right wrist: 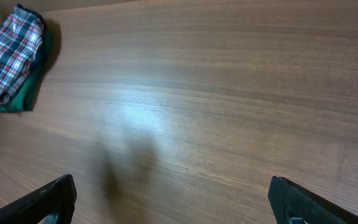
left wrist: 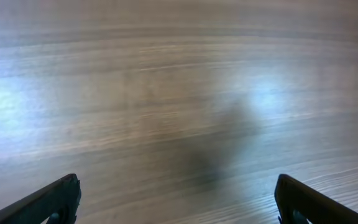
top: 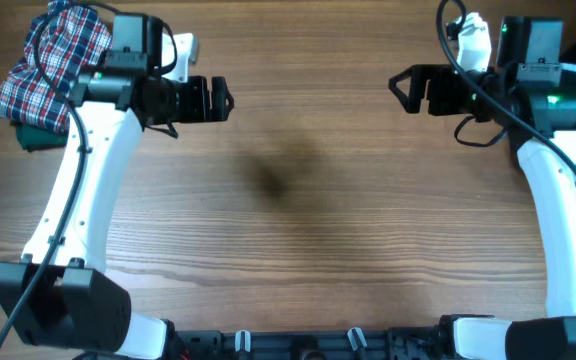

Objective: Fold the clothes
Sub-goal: 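Reach the right gripper to the dark shirt pile at top right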

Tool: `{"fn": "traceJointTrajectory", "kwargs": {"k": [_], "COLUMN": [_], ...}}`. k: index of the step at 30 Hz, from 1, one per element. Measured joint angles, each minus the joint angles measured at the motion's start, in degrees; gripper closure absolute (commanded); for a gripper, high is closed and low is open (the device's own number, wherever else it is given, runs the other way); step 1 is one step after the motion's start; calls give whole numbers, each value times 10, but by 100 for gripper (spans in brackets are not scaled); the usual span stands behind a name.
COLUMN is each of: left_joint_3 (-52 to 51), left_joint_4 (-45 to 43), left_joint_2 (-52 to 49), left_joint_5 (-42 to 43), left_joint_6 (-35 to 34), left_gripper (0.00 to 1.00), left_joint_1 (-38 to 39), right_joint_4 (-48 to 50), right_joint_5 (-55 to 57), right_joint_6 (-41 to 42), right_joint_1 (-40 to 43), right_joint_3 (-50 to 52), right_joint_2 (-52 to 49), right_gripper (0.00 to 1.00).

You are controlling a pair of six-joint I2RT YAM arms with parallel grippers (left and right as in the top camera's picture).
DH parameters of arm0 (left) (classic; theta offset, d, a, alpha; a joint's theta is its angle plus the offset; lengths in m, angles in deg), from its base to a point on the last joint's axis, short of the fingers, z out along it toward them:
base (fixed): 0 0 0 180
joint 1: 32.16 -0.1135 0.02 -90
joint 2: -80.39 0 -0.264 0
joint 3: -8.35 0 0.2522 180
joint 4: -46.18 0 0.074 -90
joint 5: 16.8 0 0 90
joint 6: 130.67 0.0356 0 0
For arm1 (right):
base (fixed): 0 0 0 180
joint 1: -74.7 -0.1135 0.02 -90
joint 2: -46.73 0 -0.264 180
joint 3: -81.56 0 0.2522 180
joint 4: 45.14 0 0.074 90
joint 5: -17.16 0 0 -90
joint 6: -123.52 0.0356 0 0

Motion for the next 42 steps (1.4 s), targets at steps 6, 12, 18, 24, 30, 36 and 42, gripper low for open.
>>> {"fn": "traceJointTrajectory", "kwargs": {"k": [6,12,18,24,30,36,42], "left_joint_3": [2,2,3,5,5,5,5], "left_joint_4": [28,24,-22,-61,-78,-81,-81], "left_joint_2": [0,0,-8,-53,-77,-77,-77], "left_joint_5": [-9,-9,-11,-11,-11,-11,-11], "left_joint_6": [2,-7,-10,-12,-12,-14,-14], "left_gripper": [0,0,0,0,0,0,0], "left_joint_1": [0,0,21,66,80,80,80], "right_joint_4": [-23,-33,-33,-4,51,83,87], "right_joint_5": [0,77,242,287,276,266,255], "right_joint_6": [-5,32,125,162,174,189,191], "right_joint_1": [0,0,12,96,222,315,394], "right_joint_3": [-5,-5,-5,-5,-5,-5,-5], "right_joint_2": [0,0,0,-1,-8,-35,-98], "right_gripper": [0,0,1,0,0,1,1]}}
